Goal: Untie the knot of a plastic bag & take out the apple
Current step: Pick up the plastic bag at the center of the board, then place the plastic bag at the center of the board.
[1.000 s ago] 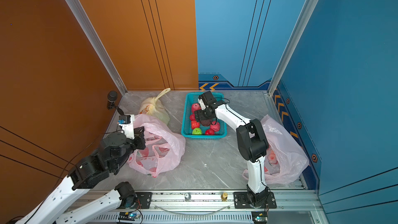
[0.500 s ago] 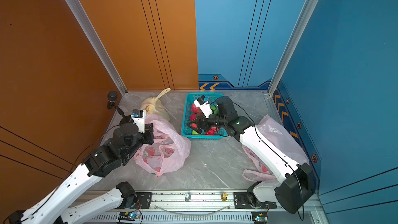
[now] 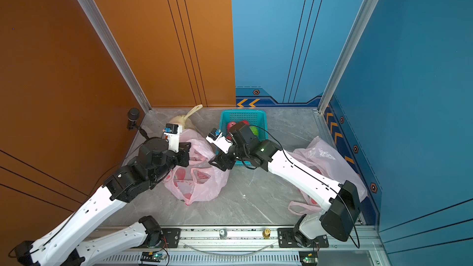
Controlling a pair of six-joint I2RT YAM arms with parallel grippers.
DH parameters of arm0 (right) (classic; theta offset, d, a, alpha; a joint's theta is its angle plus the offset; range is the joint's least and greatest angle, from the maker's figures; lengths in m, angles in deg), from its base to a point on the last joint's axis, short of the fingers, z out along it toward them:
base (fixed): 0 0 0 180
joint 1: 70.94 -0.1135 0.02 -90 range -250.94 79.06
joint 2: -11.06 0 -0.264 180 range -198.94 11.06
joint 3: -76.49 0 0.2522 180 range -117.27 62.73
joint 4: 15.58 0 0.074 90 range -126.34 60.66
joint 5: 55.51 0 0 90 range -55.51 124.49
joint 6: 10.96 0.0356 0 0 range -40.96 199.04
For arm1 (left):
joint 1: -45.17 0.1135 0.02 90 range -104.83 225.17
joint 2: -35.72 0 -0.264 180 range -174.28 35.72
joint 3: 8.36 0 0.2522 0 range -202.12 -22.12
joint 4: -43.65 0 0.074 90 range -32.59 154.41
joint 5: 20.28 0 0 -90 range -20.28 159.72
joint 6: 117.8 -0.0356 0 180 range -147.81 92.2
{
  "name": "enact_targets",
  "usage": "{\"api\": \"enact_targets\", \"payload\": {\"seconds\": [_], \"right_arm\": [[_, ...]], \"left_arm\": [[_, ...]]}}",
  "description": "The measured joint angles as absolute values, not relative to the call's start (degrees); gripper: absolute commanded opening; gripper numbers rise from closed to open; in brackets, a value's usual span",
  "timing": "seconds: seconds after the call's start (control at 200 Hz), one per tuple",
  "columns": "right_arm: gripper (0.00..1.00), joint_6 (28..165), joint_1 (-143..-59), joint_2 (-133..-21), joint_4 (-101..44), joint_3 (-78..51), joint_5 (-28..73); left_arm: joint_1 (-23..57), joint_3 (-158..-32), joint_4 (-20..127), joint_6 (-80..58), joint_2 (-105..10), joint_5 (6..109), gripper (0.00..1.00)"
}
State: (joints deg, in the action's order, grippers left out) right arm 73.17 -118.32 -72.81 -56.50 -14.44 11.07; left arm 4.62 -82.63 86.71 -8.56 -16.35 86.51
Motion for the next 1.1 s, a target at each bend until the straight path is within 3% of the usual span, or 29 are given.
{"api": "enact_targets", "payload": {"seconds": [0.12,0.18,0.26,0.375,0.526,0.826,1.096], "right_arm": [[0.16,73.63,-118.87,-73.42,-57.00,-15.42,12.32],[0.00,73.87,-118.84,-73.23,-56.94,-16.10,12.82],[0.00,75.55,-118.08,-72.03,-56.85,-16.73,13.72],[0.00,79.07,-112.29,-67.87,-56.79,-18.06,15.73],[0.00,84.25,-95.74,-60.88,-56.48,-20.34,23.29],[0.00,87.03,-69.93,-54.78,-59.15,-20.84,36.30],[0.00,87.62,-59.44,-58.43,-62.21,-15.88,36.08]], "left_arm": [[4.62,-82.70,86.73,-8.28,-17.07,85.44,0.53],[4.62,-82.72,86.73,-8.80,-17.11,85.29,0.65],[4.62,-83.02,86.71,-8.71,-17.05,85.22,0.72],[4.68,-84.18,86.73,-10.31,-16.70,85.05,0.77],[5.45,-86.08,86.56,-12.23,-16.04,85.14,0.82],[13.58,-86.39,86.31,-12.69,-18.49,87.56,0.80],[23.68,-83.83,83.82,-11.95,-24.15,87.45,0.81]]}}
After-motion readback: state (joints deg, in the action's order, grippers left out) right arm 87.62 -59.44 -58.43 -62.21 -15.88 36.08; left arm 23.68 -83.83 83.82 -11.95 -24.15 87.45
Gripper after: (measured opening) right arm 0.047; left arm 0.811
